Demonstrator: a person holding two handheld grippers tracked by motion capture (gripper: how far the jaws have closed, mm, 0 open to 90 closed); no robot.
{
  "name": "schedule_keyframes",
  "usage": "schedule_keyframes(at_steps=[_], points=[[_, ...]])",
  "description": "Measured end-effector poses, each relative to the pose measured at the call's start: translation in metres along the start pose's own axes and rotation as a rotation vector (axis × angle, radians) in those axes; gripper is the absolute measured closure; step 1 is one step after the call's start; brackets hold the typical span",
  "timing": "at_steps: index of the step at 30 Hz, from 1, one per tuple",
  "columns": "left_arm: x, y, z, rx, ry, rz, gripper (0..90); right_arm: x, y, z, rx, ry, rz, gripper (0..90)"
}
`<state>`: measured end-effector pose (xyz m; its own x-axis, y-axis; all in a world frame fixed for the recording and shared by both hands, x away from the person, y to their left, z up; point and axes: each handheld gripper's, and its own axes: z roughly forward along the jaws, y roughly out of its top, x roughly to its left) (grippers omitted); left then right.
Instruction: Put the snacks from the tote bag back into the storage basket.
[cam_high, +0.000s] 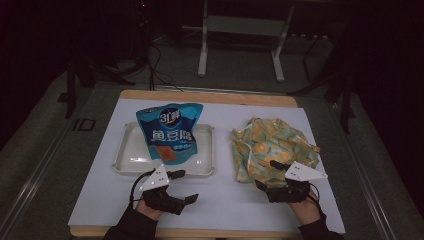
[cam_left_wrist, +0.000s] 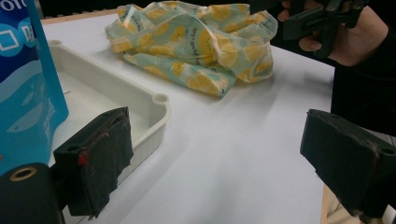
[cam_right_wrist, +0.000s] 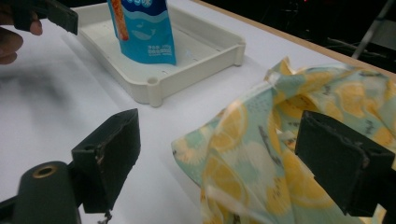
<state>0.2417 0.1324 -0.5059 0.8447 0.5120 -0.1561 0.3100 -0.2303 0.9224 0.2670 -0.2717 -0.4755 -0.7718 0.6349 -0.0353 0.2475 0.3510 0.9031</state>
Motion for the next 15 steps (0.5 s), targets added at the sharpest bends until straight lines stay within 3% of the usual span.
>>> schedule_keyframes(at_steps=[15], points=[[0.001,-0.004,0.000,-0.007,-0.004,0.004,9.8,-0.012,-0.010,-0.026,-0.058,-0.074,0.041,14.2]])
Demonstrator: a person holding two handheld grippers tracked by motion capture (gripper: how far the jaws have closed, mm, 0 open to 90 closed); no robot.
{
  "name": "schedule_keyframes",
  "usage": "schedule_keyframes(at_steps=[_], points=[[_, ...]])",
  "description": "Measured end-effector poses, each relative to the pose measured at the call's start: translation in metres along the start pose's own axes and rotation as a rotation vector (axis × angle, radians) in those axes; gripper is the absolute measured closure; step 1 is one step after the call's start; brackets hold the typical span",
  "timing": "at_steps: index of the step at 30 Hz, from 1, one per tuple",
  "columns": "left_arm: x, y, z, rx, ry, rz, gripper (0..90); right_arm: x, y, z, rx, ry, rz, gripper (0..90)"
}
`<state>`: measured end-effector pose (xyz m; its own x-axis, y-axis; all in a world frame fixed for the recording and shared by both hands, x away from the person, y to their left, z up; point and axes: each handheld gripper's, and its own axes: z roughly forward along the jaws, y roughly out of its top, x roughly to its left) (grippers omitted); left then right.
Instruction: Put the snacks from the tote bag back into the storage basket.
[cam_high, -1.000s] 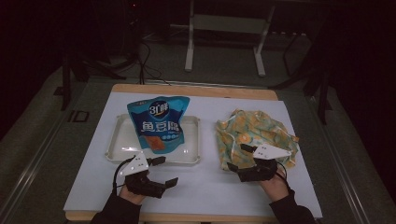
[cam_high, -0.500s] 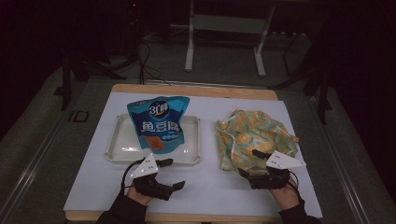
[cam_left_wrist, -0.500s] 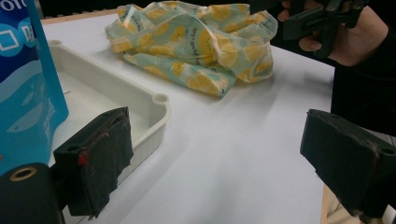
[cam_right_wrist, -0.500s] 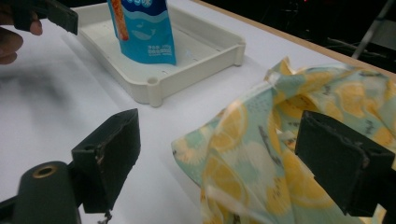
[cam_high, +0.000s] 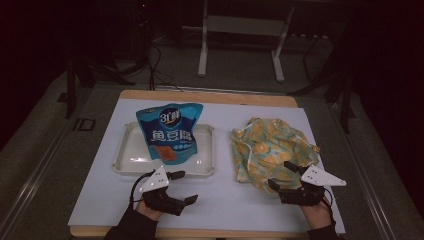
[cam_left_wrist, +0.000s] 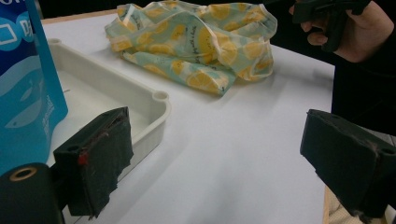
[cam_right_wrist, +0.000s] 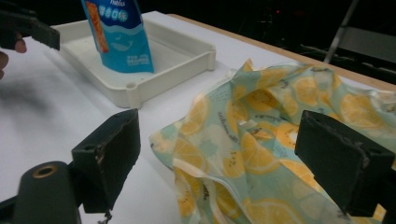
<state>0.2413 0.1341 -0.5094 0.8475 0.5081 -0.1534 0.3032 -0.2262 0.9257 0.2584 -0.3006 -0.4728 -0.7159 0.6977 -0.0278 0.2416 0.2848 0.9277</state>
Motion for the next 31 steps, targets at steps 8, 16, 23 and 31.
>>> schedule_keyframes(at_steps=[8,16,23,31], points=[[-0.0016,-0.0022,0.0001,0.008,-0.004,0.006,9.9,-0.0016,-0.0028,0.0018,-0.006,-0.007,0.012,14.2],[-0.0012,-0.0030,-0.0006,0.008,0.000,0.008,9.9,-0.0008,-0.0026,0.0025,-0.008,-0.016,-0.008,14.2],[-0.0015,-0.0031,0.0000,0.010,-0.002,0.009,9.9,-0.0013,-0.0029,0.0022,-0.010,-0.022,-0.010,14.2],[-0.0017,-0.0033,-0.0005,0.007,-0.003,0.012,9.9,-0.0004,-0.0029,0.0037,0.003,-0.024,-0.017,14.3]])
